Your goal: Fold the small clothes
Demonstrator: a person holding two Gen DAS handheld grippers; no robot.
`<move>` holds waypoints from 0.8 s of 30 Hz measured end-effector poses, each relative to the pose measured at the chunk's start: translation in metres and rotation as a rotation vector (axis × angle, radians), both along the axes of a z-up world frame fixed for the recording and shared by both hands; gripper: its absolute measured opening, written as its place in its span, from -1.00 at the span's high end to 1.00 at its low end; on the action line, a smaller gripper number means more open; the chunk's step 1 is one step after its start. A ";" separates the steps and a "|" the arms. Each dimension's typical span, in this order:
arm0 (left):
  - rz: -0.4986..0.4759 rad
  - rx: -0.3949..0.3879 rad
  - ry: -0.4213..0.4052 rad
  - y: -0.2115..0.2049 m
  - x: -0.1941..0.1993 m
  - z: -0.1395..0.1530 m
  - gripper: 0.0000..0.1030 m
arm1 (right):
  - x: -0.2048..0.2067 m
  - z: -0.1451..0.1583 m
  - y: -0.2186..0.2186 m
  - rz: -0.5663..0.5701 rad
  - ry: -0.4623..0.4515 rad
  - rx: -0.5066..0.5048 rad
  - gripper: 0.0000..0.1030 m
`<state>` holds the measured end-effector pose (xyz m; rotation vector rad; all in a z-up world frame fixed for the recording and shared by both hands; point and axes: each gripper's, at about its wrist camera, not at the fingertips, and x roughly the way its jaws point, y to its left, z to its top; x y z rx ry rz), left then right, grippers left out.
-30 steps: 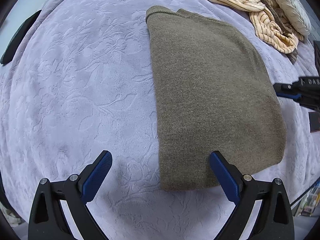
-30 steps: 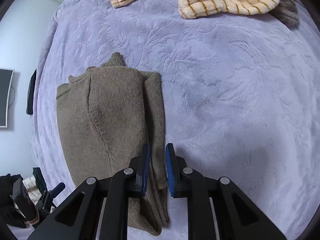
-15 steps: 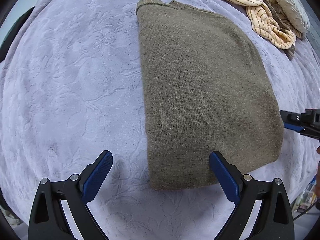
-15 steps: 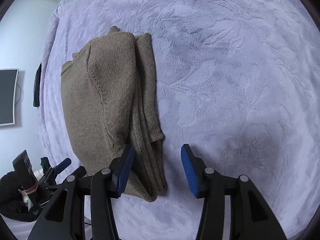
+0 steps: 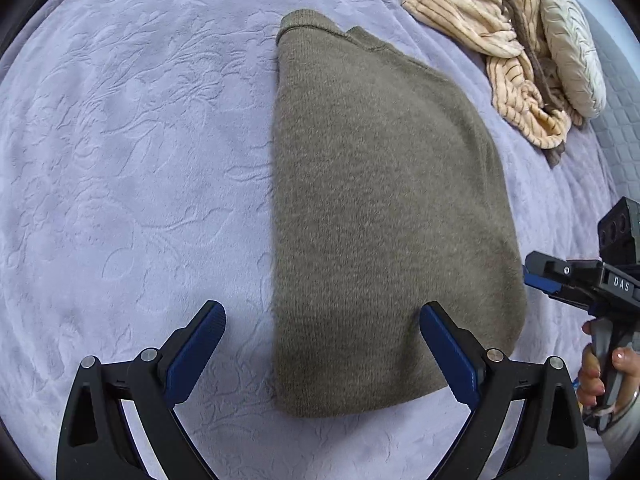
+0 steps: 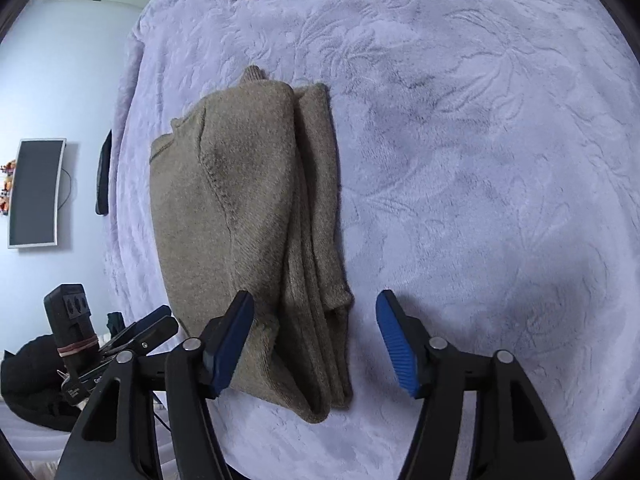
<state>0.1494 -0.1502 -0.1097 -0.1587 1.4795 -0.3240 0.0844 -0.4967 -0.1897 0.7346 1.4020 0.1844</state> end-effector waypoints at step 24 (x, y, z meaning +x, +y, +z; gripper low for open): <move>-0.091 -0.226 0.065 -0.017 0.019 -0.027 -0.90 | 0.107 -0.030 0.024 0.200 -0.094 0.203 -0.58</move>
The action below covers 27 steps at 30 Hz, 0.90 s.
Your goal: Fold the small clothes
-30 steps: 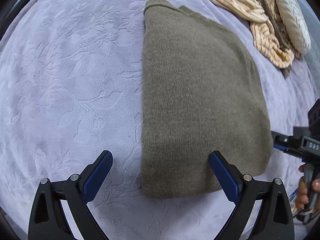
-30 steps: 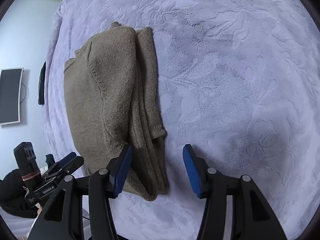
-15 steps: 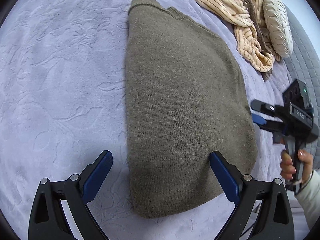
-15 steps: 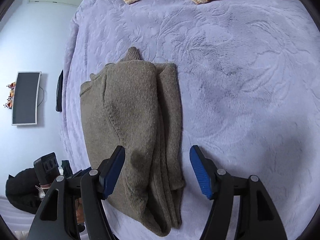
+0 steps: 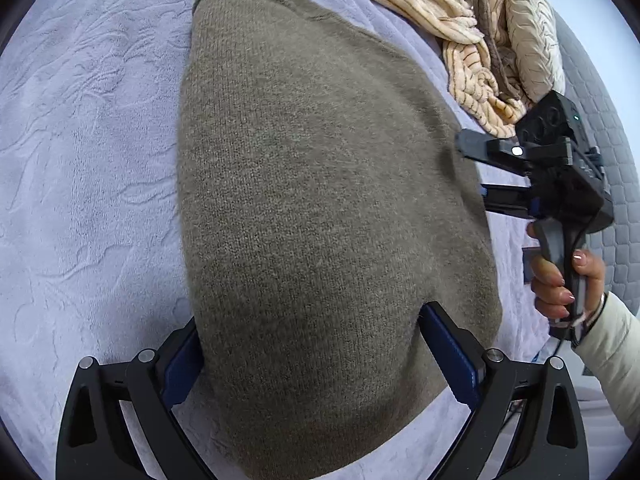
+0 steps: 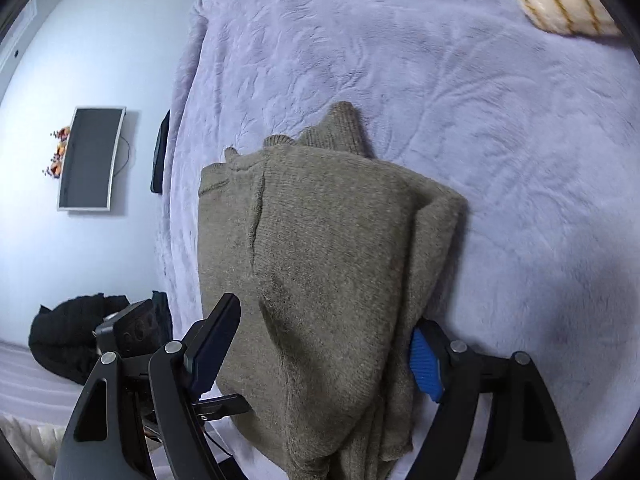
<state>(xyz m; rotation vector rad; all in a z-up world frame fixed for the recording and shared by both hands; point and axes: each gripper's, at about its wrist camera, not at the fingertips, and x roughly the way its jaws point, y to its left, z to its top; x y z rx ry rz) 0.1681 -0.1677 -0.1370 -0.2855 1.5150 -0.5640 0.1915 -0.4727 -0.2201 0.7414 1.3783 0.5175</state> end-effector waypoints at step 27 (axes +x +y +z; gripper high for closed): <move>0.012 -0.070 -0.093 0.012 -0.006 0.046 -0.12 | -0.003 0.020 0.017 -0.123 0.050 0.105 0.29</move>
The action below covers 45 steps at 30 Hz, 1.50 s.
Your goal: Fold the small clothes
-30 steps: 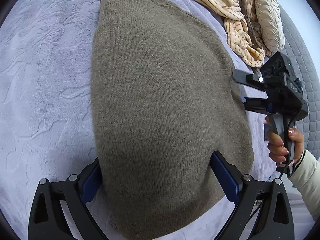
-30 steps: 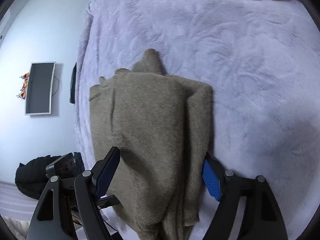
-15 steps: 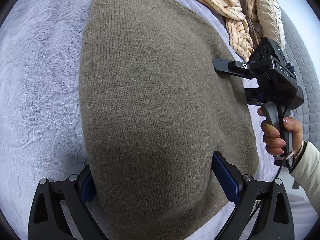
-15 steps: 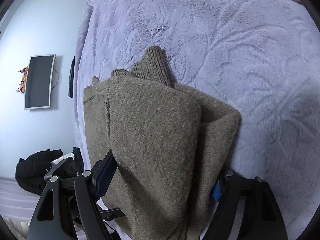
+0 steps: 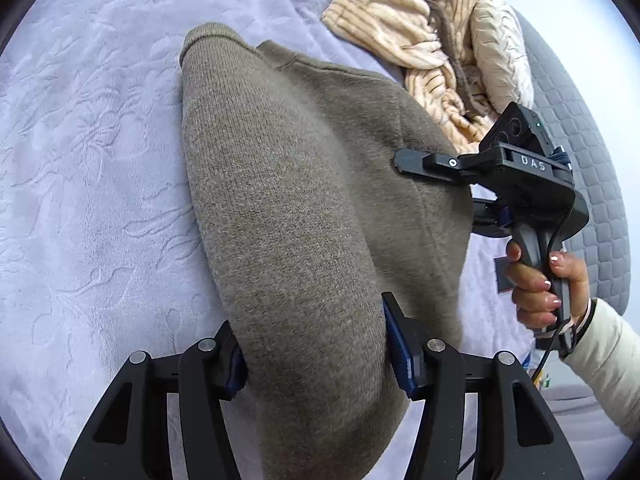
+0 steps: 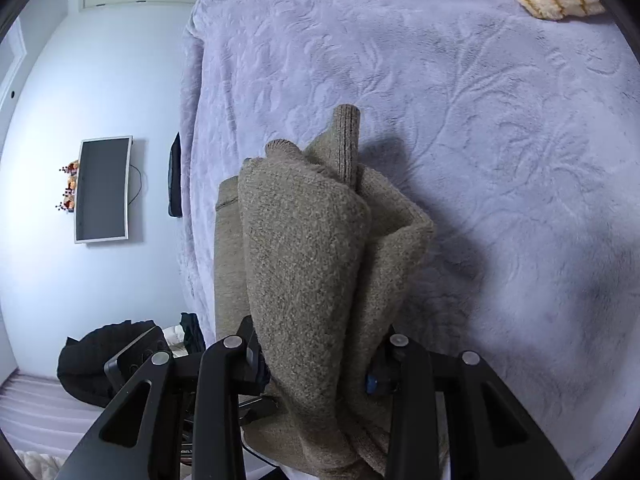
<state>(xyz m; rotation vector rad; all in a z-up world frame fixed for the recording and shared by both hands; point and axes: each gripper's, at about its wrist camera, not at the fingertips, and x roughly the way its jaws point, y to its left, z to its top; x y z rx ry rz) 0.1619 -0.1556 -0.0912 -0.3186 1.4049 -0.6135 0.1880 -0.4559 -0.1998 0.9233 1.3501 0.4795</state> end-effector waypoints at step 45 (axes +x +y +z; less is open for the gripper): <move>0.121 0.372 0.016 0.135 -0.167 0.029 -0.28 | -0.195 0.032 0.152 0.303 0.100 -0.219 0.09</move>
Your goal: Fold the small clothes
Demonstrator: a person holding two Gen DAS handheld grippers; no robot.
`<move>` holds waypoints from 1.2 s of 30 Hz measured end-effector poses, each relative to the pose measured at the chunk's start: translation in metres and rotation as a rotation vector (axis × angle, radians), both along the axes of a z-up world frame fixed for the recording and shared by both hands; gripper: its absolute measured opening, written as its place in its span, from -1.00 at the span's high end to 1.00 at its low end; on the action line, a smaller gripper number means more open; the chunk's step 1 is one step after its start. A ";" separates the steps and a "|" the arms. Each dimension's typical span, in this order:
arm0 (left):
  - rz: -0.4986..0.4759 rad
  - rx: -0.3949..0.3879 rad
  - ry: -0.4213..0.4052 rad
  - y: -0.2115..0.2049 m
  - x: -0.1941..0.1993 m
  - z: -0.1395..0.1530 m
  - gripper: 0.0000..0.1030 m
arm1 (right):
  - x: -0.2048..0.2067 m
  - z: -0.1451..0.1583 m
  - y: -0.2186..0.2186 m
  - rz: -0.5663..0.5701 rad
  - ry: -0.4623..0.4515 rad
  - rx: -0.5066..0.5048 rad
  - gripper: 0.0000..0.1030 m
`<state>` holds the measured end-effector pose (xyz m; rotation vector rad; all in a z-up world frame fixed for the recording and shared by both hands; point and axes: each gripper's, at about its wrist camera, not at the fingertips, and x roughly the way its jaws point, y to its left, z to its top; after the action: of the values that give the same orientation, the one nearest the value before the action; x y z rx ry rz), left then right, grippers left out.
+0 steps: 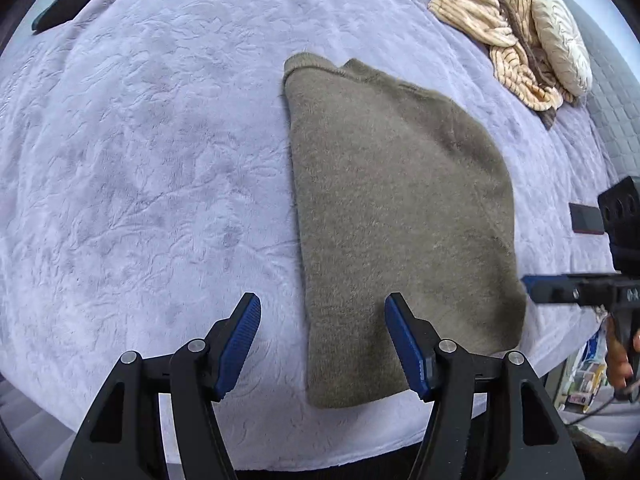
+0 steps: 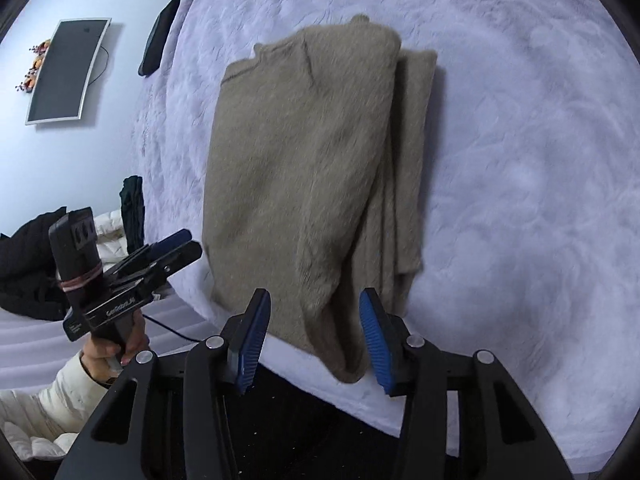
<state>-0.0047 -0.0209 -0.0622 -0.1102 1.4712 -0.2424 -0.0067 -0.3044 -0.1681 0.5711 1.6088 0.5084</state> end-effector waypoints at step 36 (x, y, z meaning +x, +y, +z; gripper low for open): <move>0.004 0.157 0.002 -0.047 -0.018 0.003 -0.28 | 0.030 -0.026 0.051 0.072 -0.091 -0.267 0.81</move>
<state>-0.0225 -0.0682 -0.0590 0.0138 1.4865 -0.1226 0.0229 -0.2532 -0.1942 0.2870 1.5823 0.3596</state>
